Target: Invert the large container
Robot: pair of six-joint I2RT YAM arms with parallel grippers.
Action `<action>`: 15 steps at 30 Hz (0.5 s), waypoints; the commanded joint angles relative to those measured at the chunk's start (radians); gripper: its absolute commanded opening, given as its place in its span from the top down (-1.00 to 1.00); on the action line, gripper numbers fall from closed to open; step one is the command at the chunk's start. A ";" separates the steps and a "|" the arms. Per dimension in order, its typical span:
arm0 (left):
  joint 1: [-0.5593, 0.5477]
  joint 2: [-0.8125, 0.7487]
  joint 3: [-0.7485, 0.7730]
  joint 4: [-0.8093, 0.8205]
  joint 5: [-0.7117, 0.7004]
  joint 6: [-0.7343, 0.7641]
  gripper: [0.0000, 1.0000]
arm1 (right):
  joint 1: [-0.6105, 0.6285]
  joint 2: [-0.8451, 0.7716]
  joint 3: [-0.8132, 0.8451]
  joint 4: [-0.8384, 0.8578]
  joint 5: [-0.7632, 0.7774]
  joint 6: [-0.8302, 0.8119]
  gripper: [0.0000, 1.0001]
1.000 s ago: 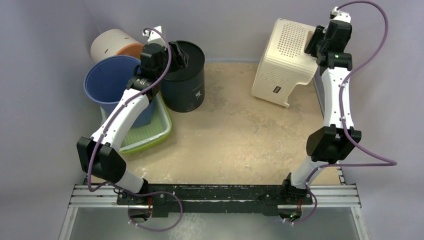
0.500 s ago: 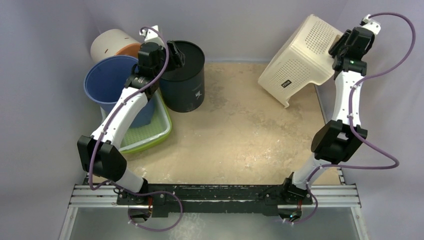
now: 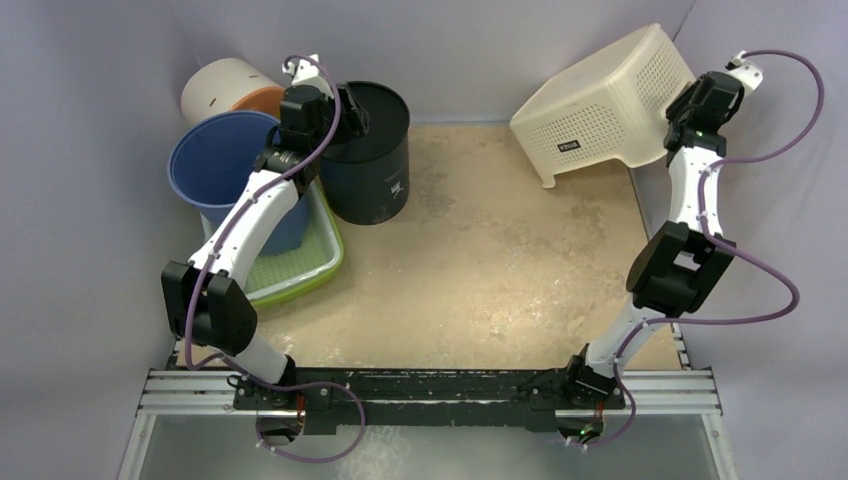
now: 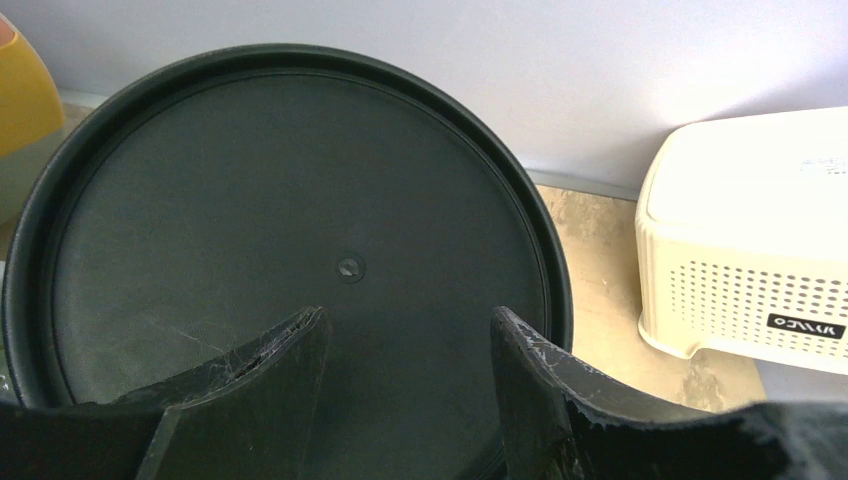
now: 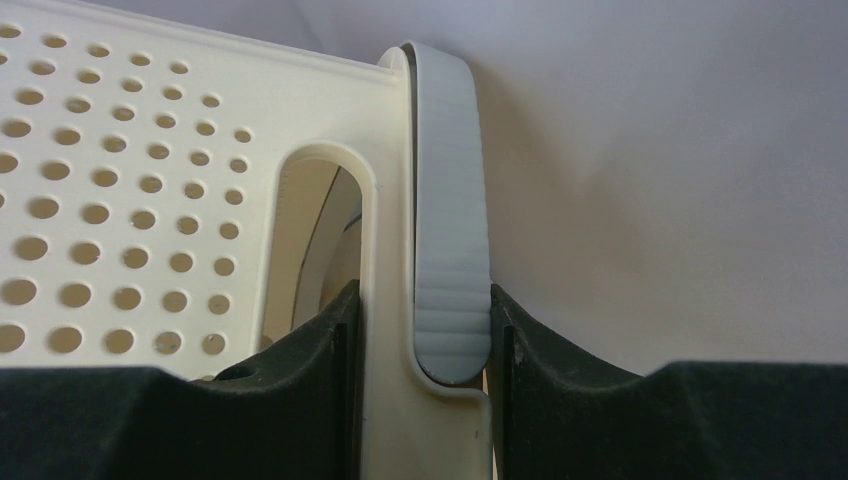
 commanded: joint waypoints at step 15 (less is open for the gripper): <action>0.016 0.046 0.035 0.072 0.046 -0.039 -0.18 | 0.085 -0.043 -0.363 -0.546 -0.094 -0.175 0.15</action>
